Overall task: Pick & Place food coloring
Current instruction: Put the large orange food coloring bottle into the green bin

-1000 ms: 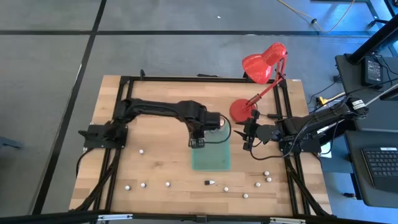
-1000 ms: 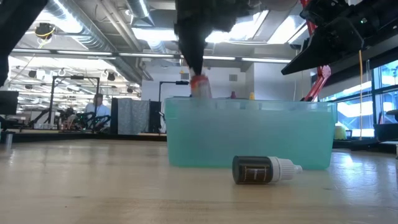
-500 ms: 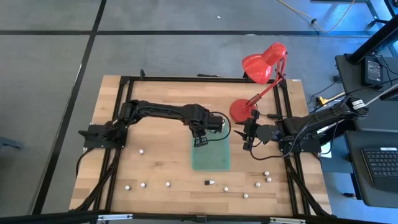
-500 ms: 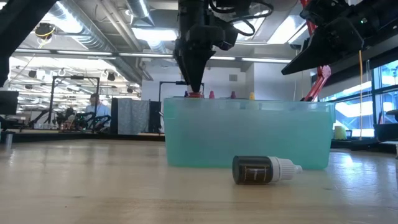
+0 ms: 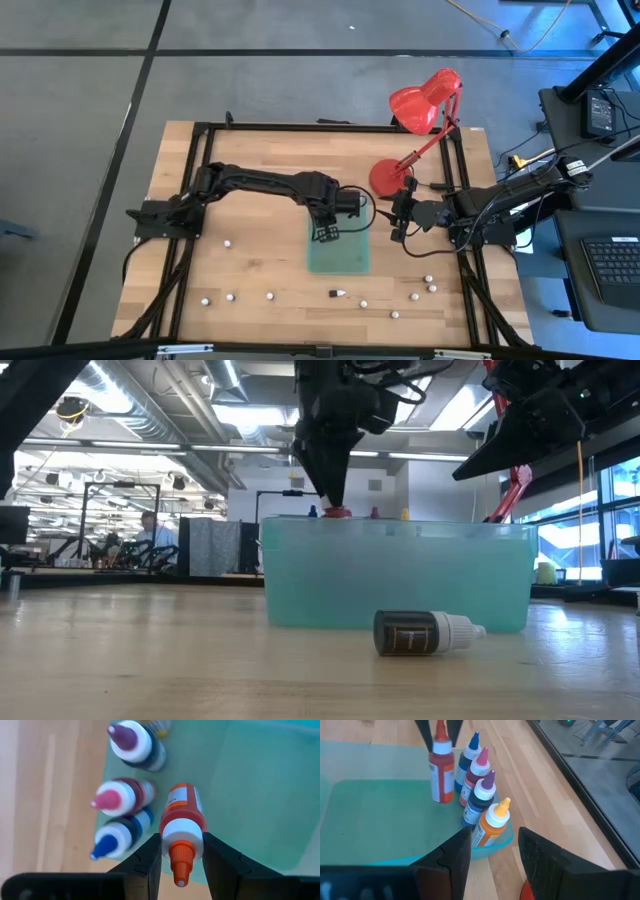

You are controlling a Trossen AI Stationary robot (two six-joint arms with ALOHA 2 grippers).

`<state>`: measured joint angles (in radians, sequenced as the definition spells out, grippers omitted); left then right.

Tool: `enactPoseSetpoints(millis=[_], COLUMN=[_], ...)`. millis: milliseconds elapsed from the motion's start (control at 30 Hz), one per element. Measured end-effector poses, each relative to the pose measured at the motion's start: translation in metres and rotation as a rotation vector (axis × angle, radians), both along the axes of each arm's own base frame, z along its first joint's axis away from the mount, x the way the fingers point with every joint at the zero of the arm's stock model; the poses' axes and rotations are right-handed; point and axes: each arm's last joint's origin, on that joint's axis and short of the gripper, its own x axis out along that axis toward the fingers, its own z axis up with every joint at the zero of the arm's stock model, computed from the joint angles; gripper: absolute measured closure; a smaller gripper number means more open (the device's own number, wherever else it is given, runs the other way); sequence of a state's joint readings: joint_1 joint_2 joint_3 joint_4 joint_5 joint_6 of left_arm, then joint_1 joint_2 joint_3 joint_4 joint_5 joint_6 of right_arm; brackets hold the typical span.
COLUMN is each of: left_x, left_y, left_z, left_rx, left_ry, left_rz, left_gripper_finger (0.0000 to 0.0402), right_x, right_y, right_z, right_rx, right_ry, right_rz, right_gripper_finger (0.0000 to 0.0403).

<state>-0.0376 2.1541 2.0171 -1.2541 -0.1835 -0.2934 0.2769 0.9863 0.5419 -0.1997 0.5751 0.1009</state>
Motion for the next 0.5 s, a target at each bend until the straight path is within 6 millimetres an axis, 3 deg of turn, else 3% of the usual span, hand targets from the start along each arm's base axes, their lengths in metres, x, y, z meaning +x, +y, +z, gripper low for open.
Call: enactPoseSetpoints(millis=[500], left_x=[0.0086], left_y=[0.0061], left_z=[-0.0014], left_rx=[-0.022], left_ry=[-0.052], left_rz=[-0.108], left_gripper_finger=[0.0291], right_x=[0.0001], right_y=[0.0000], right_z=[0.0001], right_rx=[0.000], right_ry=[-0.001], right_rz=[0.000], right_gripper_finger=[0.0238])
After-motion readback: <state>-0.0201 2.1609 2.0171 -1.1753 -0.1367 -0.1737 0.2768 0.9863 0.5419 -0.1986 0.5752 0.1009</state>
